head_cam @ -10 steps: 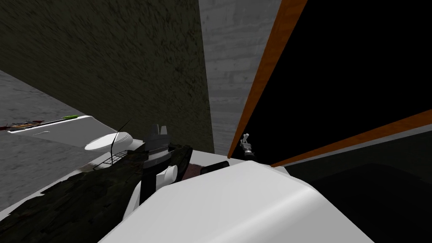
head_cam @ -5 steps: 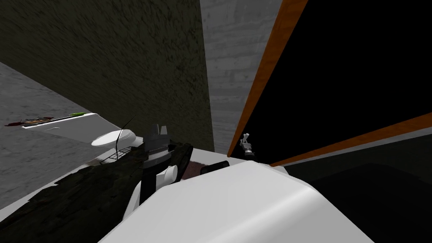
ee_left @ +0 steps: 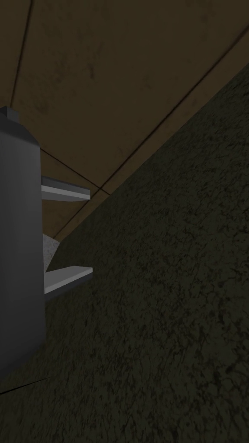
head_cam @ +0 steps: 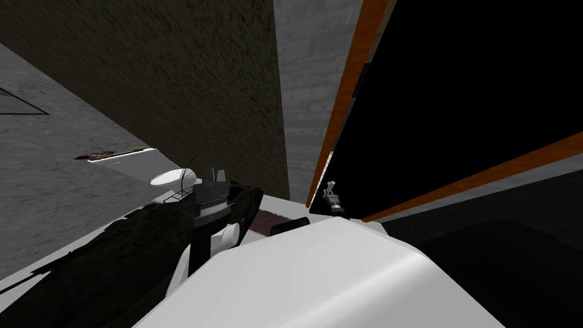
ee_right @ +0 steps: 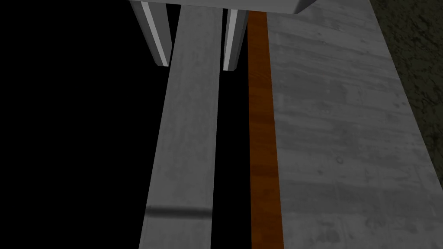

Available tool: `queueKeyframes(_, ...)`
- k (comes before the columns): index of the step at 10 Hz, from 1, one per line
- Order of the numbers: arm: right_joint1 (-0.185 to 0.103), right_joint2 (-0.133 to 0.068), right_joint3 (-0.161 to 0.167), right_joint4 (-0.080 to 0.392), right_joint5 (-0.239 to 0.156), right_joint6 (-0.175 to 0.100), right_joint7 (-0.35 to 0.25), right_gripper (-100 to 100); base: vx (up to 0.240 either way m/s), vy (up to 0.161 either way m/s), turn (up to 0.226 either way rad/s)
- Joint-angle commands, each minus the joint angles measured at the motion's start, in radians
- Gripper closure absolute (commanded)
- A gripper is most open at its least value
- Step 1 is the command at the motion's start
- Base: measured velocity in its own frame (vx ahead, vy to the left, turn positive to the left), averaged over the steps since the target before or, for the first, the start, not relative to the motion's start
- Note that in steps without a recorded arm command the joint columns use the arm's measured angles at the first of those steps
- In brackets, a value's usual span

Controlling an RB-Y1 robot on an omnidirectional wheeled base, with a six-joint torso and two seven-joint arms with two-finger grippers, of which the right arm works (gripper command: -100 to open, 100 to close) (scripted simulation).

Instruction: Pull the door open

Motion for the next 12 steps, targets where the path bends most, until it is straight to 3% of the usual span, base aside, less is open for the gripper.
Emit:
queueKeyframes(1,0.005,-0.011,0.017,0.001,0.008,-0.011,-0.017,100,-0.205,-0.014,0.079)
queueKeyframes(2,0.010,-0.020,0.029,-0.003,0.013,-0.016,-0.027,100,-0.194,0.005,0.070)
queueKeyframes(3,0.005,-0.015,0.021,-0.003,0.010,-0.012,-0.019,100,-0.086,0.005,0.018)
queueKeyframes(9,0.049,-0.078,0.102,-0.005,0.047,-0.080,-0.095,100,-0.214,-0.026,0.115)
queueKeyframes(10,0.053,-0.085,0.110,-0.006,0.051,-0.087,-0.102,100,-0.257,-0.026,0.108)
queueKeyframes(11,0.046,-0.079,0.103,-0.005,0.048,-0.081,-0.096,100,-0.113,-0.001,0.022)
queueKeyframes(12,0.053,-0.090,0.121,0.002,0.059,-0.098,-0.115,100,-0.178,0.001,0.125)
